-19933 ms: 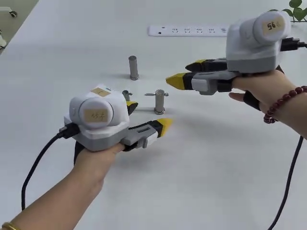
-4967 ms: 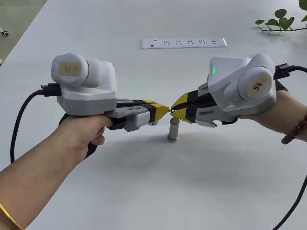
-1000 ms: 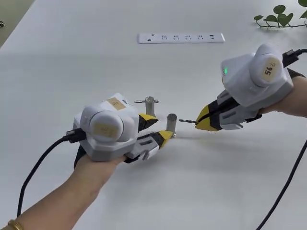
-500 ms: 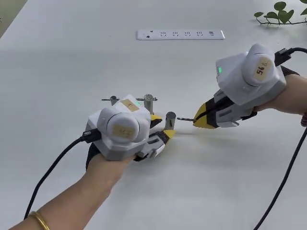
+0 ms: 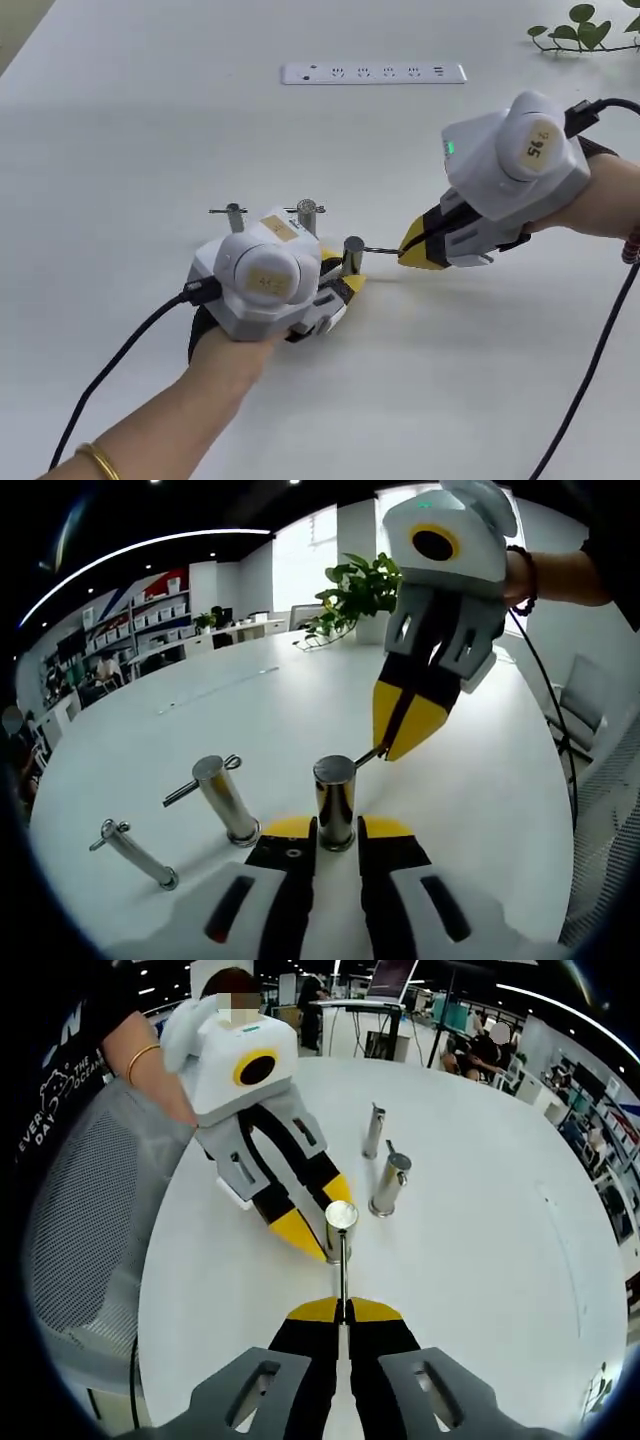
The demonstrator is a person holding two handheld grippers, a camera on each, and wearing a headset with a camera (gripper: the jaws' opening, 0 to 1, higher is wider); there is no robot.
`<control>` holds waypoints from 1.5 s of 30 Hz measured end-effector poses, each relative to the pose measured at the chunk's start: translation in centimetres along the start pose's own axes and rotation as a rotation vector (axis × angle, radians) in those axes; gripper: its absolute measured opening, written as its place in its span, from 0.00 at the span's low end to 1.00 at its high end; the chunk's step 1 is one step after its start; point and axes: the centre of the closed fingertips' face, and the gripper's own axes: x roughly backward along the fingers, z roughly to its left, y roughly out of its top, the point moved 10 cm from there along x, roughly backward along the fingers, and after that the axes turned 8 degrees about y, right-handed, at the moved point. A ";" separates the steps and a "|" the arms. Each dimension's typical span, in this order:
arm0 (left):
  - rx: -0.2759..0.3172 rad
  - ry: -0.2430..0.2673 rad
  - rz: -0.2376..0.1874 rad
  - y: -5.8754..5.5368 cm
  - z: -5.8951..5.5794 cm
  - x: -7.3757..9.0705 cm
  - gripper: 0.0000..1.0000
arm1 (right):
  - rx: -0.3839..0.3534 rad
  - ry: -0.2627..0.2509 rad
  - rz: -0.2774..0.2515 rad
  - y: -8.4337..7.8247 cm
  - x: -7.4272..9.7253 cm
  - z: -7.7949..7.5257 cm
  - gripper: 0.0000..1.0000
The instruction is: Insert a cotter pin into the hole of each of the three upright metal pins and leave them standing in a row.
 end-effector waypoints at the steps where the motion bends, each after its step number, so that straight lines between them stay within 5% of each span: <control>1: 0.000 -0.001 -0.001 0.0 0.0 0.0 0.14 | 0.000 0.000 0.000 0.0 0.0 0.0 0.00; 45: 0.009 0.024 0.026 -0.4 -0.2 -0.4 0.11 | 0.038 0.004 -0.018 2.5 -0.9 -0.3 0.00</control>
